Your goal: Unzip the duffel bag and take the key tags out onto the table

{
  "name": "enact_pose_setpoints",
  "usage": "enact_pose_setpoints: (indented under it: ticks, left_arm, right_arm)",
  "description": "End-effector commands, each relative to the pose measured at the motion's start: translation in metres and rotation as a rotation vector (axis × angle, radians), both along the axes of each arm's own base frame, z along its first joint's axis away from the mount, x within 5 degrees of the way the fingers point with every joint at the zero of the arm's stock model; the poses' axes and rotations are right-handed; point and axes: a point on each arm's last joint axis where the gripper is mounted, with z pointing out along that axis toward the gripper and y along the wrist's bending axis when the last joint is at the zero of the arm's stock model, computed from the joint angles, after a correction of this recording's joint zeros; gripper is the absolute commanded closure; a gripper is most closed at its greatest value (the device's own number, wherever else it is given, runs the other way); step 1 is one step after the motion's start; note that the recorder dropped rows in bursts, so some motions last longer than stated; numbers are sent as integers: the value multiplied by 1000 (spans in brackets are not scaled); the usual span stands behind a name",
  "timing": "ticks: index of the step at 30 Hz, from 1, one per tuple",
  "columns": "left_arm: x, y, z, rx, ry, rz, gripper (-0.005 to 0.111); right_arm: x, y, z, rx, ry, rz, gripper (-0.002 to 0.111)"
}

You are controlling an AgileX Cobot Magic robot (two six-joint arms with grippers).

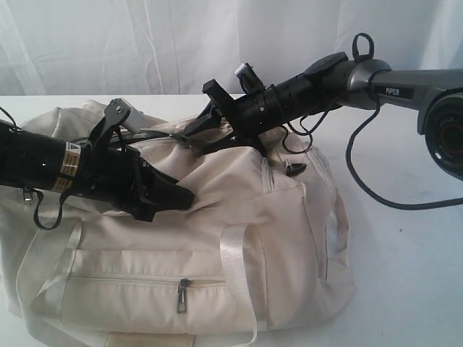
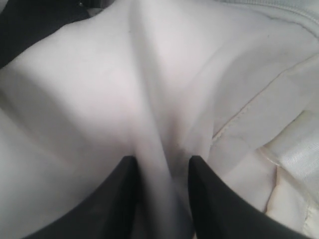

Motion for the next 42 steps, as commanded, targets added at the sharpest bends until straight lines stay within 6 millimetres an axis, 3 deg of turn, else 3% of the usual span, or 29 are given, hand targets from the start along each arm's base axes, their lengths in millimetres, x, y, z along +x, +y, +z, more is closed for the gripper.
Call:
enact_pose_setpoints:
  ticks: [1,7,18,25,35,42]
  left_arm:
    - [-4,-2,-2,4,12,-23,67]
    - [-4,-1,-2,5,11,-22,67]
    - [-4,-1,-2,5,11,-22,67]
    - [-4,-1,-2,6,10,-20,67]
    - [-4,-1,-2,6,10,-20,67]
    - [-4,-1,-2,6,10,-20,67]
  right_arm:
    - [-11,19,-10,53,50,22,54]
    - [-15,32,0,178,41,24,54]
    - [-22,30,-5,136,-107,167,54]
    - [-28,29,-1,197,-181,276,72]
    - [-25,26,4,242,-233,284,80]
    - [-12,8,8,248,-247,243,85]
